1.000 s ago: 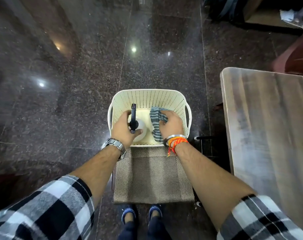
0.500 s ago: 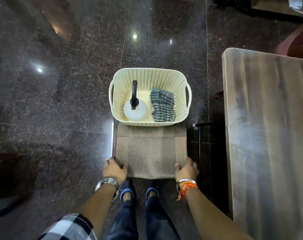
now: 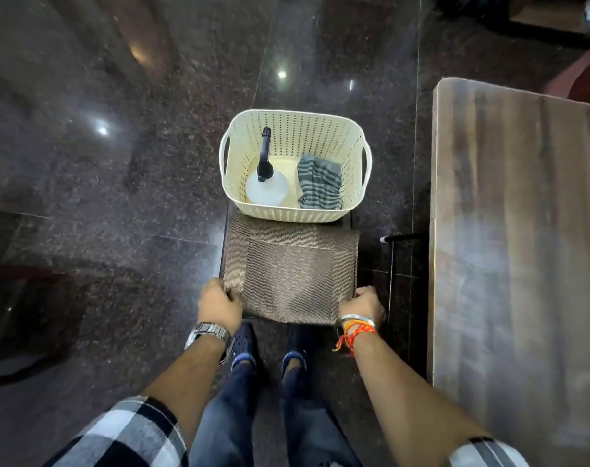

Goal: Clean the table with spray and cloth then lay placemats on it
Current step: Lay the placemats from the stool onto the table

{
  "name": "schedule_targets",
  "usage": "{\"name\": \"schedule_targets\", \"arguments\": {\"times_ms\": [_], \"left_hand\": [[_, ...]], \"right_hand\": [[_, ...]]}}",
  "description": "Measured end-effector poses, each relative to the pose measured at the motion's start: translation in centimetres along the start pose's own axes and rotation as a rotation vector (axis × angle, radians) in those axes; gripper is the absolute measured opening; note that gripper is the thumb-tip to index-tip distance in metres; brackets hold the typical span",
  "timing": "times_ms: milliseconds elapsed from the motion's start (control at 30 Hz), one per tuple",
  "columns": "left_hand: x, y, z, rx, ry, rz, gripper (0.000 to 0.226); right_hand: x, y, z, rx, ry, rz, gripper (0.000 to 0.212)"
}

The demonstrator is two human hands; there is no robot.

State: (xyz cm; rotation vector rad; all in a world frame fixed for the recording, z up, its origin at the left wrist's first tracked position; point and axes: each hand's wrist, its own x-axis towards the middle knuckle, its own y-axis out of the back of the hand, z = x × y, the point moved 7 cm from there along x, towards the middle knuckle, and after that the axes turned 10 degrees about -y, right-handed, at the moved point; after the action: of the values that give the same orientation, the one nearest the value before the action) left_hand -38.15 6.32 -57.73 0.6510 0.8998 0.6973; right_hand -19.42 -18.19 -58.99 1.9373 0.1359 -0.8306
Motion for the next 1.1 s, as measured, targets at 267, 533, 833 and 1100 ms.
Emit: {"name": "schedule_targets", "arguments": {"times_ms": [267, 533, 833, 1100], "left_hand": [[-5.9, 4.9, 5.0, -0.04, -0.483, 0.179, 0.015], [-13.2, 14.9, 11.9, -0.168, -0.789, 0.307, 0.02], [-21.2, 15.5, 27.7, -0.141, -1.115, 0.242, 0.021], [-28.9, 3.9, 39.9, 0.05, -1.226, 0.081, 0.024]], "right_hand": [[-6.2, 4.1, -1.6, -0.042, 0.344, 0.039, 0.01], [-14.3, 14.6, 0.9, 0.208, 0.529, 0.265, 0.01], [-17.2, 25.6, 11.6, 0.742, 0.459, -0.064, 0.059], [-14.5, 33.1, 23.0, 1.022, 0.265, 0.383, 0.046]]}}
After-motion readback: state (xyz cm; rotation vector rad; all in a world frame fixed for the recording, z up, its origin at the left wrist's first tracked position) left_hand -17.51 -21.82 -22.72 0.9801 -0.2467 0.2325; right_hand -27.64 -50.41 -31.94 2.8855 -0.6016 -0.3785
